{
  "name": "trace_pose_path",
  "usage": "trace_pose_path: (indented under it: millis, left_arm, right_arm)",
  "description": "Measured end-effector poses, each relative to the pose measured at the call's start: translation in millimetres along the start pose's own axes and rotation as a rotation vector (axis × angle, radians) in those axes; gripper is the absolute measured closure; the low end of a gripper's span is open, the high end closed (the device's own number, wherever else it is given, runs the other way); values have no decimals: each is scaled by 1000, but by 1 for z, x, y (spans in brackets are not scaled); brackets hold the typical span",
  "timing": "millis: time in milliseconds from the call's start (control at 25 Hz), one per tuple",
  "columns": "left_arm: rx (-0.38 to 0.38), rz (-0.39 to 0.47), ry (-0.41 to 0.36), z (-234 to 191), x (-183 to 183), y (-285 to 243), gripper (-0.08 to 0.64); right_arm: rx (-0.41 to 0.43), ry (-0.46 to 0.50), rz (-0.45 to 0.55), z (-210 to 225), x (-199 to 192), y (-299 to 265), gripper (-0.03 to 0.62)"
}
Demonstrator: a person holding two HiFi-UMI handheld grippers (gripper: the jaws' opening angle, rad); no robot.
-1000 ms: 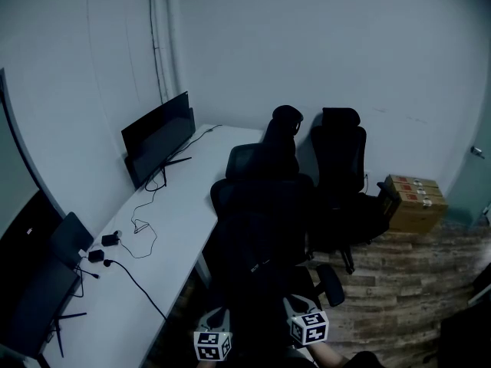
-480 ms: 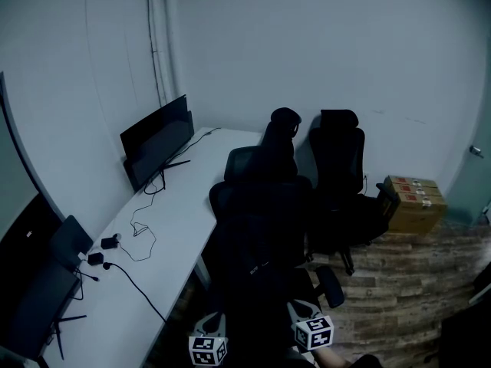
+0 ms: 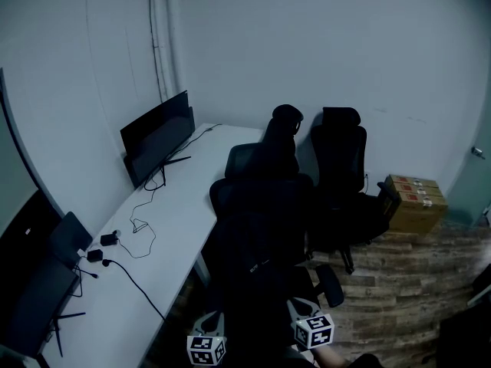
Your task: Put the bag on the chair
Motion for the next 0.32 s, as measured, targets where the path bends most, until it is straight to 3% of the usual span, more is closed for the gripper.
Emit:
trace_pose_path:
  millis: [320]
  left_arm:
    - [17, 8, 8, -3, 4, -6, 534]
  right_arm:
    - [-3, 4, -14, 4, 1, -8, 543]
Point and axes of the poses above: the fingertips, and each gripper's own axes: y backward along the fingers, z to its right, x out of its top, the point moved 10 cm from there along y, backward along the fingers, and after that the axes turned 9 degrees about x, right-handed, at the moved point
